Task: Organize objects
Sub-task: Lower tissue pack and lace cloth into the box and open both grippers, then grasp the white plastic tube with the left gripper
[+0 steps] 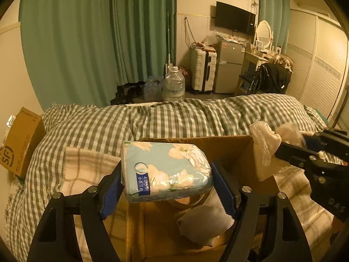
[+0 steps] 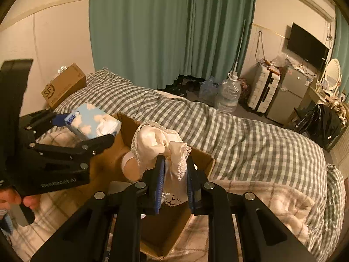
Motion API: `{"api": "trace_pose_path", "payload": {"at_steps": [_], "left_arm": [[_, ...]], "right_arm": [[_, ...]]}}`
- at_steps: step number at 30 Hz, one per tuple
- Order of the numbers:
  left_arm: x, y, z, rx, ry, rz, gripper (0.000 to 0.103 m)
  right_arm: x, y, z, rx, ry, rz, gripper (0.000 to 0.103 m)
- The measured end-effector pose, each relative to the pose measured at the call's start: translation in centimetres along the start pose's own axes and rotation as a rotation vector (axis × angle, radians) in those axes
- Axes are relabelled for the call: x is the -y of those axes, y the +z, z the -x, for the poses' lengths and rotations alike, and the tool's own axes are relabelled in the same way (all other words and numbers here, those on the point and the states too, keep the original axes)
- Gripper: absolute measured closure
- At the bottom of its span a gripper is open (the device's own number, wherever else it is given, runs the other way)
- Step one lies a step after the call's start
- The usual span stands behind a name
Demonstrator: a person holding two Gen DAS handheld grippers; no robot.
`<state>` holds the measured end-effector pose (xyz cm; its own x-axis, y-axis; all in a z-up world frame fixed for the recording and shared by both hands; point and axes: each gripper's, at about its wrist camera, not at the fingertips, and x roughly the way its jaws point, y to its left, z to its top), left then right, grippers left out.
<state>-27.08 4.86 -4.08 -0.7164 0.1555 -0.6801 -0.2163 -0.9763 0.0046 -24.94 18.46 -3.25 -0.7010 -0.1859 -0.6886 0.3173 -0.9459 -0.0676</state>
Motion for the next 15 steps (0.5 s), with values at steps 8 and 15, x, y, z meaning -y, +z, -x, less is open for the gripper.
{"api": "trace_pose_path", "payload": {"at_steps": [8, 15], "left_arm": [[-1.0, -0.2, 4.2, 0.050, 0.037, 0.008, 0.000], [-1.7, -1.0, 10.7, 0.111, 0.039, 0.021, 0.000]], "right_arm": [[0.2, 0.4, 3.6, 0.059, -0.071, -0.015, 0.026], [-0.5, -0.2, 10.6, 0.113, -0.129, -0.024, 0.023]]}}
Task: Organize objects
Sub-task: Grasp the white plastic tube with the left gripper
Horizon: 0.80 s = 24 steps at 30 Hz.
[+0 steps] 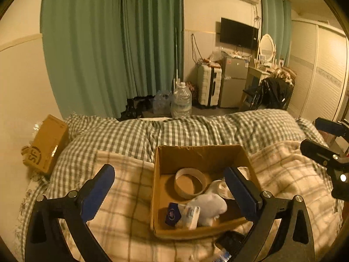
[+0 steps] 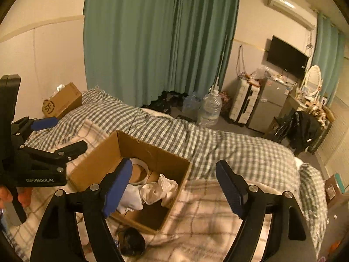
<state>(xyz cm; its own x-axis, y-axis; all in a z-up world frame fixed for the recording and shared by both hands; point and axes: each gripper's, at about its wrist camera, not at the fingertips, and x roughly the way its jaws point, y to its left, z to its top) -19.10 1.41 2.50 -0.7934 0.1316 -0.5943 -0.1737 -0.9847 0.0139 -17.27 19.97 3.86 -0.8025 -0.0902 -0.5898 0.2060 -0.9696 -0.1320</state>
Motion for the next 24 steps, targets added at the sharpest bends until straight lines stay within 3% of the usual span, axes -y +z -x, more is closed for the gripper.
{"api": "trace_pose_path", "payload": {"at_steps": [9, 13, 19, 24], "left_arm": [[-0.3, -1.8, 8.7, 0.082, -0.006, 0.037, 0.000], [-0.1, -3.5, 11.2, 0.102, 0.001, 0.048, 0.000], [0.2, -7.3, 11.9, 0.065, -0.018, 0.101, 0.000], [1.8, -11.8, 9.8, 0.027, 0.033, 0.070, 0.000]], "right_arm": [[-0.7, -1.2, 10.6, 0.099, -0.041, -0.005, 0.009], [-1.3, -2.9, 13.1, 0.113, -0.072, 0.000, 0.008], [-1.7, -7.2, 13.7, 0.085, -0.068, -0.057, 0.007], [-2.2, -11.2, 10.9, 0.025, -0.062, -0.101, 0.007]]}}
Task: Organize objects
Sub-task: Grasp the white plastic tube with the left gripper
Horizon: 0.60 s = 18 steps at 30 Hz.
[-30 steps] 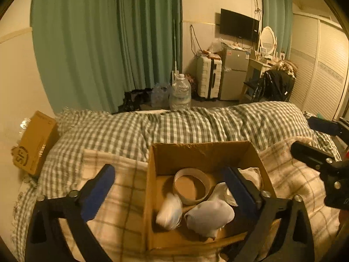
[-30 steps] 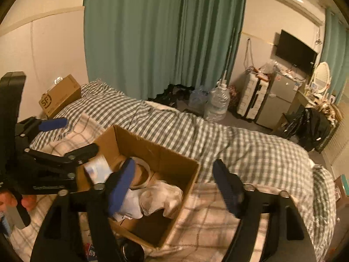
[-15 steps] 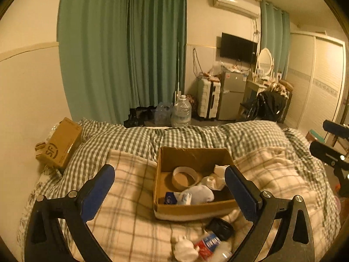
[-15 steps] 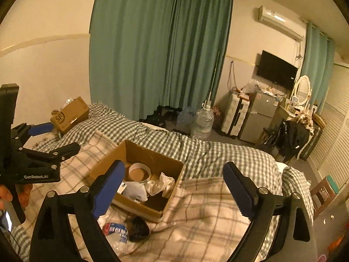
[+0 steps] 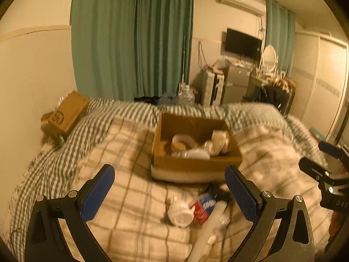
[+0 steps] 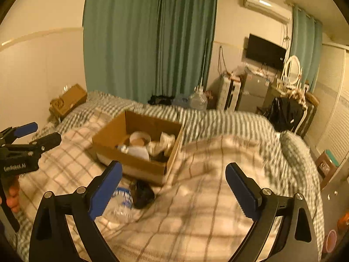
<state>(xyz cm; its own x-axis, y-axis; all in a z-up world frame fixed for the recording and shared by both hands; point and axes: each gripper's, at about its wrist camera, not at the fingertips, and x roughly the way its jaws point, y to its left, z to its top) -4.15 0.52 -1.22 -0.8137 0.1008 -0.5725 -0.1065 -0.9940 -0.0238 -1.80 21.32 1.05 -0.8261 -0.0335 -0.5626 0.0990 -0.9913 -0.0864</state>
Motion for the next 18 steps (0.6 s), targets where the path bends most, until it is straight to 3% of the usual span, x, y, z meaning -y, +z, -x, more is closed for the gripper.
{"api": "trace_pose_path", "payload": {"at_steps": [10, 16, 18], "left_arm": [[2.8, -7.5, -5.9, -0.191, -0.036, -0.074, 0.003], [4.2, -10.2, -8.3, -0.331, -0.133, -0.105, 0.033], [4.7, -10.7, -8.6, -0.360, -0.170, -0.120, 0.055]], "right_arm": [[-1.4, -5.0, -5.7, -0.141, 0.013, 0.005, 0.007], [-1.6, -5.5, -6.3, -0.157, 0.005, 0.007, 0.007], [-1.8, -5.6, -6.6, -0.165, 0.005, 0.010, 0.007]]}}
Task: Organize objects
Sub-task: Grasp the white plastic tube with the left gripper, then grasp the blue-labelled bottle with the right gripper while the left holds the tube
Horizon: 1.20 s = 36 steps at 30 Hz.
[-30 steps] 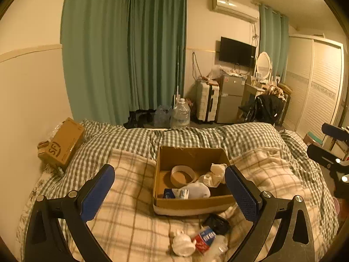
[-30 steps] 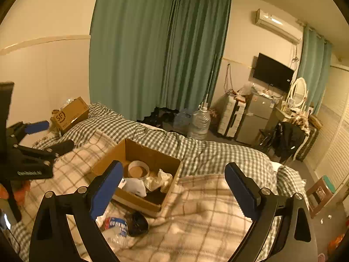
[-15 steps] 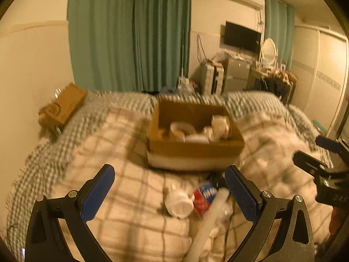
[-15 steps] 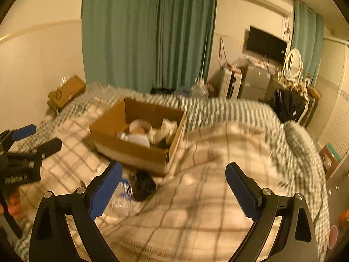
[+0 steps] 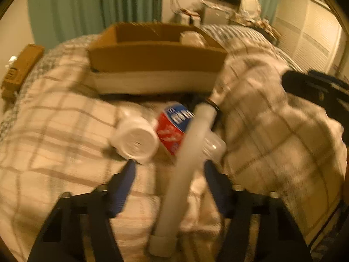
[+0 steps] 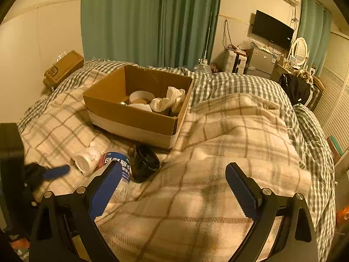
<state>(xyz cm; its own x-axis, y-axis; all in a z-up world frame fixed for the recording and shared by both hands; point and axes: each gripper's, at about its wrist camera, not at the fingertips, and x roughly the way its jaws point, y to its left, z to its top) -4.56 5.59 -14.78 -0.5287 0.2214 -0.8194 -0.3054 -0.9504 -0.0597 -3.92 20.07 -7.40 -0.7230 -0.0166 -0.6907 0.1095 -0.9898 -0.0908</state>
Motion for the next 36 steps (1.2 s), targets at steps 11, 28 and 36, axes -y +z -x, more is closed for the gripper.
{"api": "trace_pose_path", "payload": {"at_steps": [11, 28, 36], "left_arm": [[-1.9, 1.6, 3.9, 0.036, -0.112, 0.079, 0.087], [-8.1, 4.4, 6.6, 0.174, 0.037, 0.166, 0.087], [-8.6, 3.0, 4.8, 0.137, 0.014, 0.180, 0.087]], "right_arm": [[-0.5, -0.1, -0.1, -0.007, 0.007, 0.004, 0.007], [-8.0, 0.3, -7.3, -0.216, 0.138, 0.118, 0.007], [-9.2, -1.5, -11.2, -0.347, 0.118, 0.153, 0.017]]}}
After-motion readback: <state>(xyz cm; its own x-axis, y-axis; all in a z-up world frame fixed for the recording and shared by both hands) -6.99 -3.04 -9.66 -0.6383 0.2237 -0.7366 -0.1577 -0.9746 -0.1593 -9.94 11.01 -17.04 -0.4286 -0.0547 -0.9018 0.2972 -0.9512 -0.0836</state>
